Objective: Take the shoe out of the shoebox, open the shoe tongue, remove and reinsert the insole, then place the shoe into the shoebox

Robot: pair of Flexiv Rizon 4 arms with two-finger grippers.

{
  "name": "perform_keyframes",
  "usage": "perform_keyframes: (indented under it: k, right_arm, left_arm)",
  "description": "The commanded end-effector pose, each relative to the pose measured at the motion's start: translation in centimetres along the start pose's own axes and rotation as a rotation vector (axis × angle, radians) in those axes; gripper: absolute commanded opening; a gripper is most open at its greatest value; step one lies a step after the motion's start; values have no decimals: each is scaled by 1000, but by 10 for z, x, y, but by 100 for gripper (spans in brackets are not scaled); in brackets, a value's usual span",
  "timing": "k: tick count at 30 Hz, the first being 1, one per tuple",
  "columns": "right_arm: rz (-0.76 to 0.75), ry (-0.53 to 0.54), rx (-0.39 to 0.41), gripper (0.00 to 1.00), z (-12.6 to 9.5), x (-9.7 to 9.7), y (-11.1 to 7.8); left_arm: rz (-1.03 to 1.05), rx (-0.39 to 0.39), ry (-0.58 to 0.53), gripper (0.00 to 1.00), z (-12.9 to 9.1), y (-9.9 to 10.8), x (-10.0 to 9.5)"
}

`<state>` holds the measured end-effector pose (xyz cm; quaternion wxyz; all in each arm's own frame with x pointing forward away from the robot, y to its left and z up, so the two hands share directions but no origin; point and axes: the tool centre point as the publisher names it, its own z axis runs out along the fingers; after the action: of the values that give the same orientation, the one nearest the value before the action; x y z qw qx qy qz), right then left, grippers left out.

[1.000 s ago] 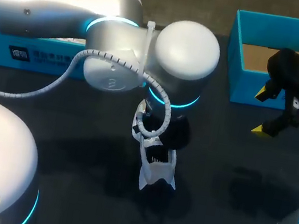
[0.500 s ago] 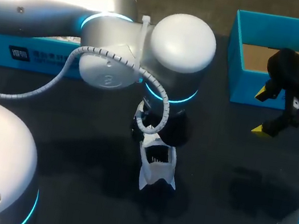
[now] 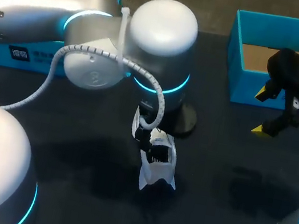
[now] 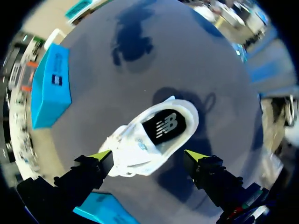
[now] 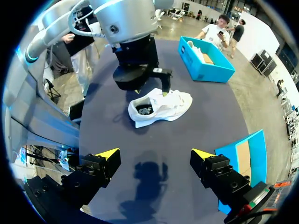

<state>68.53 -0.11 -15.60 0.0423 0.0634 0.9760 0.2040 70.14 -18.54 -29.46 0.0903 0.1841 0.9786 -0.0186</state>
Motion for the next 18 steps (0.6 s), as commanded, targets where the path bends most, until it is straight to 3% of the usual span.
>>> perform_keyframes:
  k: [1, 3, 9, 18]
  right_arm:
    - [1, 5, 4, 100, 1, -3, 2]
    - [1, 5, 4, 100, 1, -3, 2]
    - [1, 5, 4, 100, 1, -3, 2]
    - [1, 5, 4, 100, 1, -3, 2]
  left_arm:
    - [-225, -2, 35, 100, -6, 1, 4]
    - [-279, -34, 10, 100, -8, -2, 10]
    - [-363, -31, -1, 100, -14, -14, 29]
    - [-365, 20, -5, 100, -5, -48, 56]
